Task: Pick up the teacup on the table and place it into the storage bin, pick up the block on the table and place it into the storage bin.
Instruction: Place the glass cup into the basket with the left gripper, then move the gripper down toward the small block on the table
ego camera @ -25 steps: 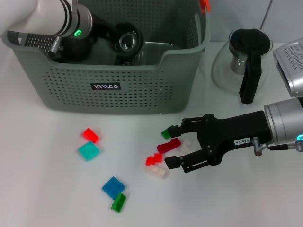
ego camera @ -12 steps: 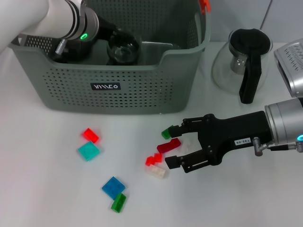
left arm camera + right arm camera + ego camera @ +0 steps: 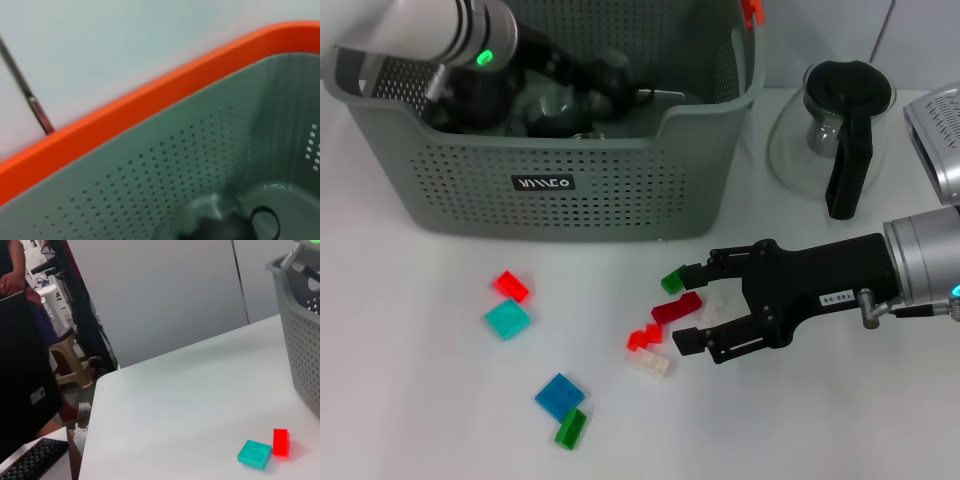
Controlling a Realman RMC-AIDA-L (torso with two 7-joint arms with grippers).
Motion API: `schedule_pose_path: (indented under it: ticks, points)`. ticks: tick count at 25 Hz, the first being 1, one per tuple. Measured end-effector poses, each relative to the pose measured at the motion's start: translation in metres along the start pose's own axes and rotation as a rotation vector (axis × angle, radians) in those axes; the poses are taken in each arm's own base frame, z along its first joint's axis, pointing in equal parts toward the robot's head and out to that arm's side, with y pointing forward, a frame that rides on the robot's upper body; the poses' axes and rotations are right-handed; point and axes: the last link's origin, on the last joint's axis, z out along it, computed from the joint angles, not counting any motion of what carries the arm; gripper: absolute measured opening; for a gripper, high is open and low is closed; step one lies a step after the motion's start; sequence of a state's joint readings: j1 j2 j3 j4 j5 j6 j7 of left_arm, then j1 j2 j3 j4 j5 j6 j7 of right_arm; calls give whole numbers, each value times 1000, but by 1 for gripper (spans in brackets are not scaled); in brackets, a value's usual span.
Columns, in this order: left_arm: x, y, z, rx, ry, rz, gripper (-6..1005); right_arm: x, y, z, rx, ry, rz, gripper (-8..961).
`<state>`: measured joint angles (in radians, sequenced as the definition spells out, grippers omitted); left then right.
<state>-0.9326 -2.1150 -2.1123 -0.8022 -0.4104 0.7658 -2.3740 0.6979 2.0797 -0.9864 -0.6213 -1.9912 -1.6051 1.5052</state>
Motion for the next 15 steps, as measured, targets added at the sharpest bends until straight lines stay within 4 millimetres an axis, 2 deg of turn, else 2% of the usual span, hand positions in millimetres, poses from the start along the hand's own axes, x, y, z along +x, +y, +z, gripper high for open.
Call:
schedule_pose_path:
  ticks: [5,11,15]
  points:
    - [9,-8,-17,-2,-3,-1,835,-1,0,-1,2,-1,-6,912]
    - [21,-13,-40,-2,-26,19,864,-2,0,-1,0,-6,-11,912]
    - [33,-12,-73,-63,17,-10,863,-4,0,-4,-1,-11,-19,912]
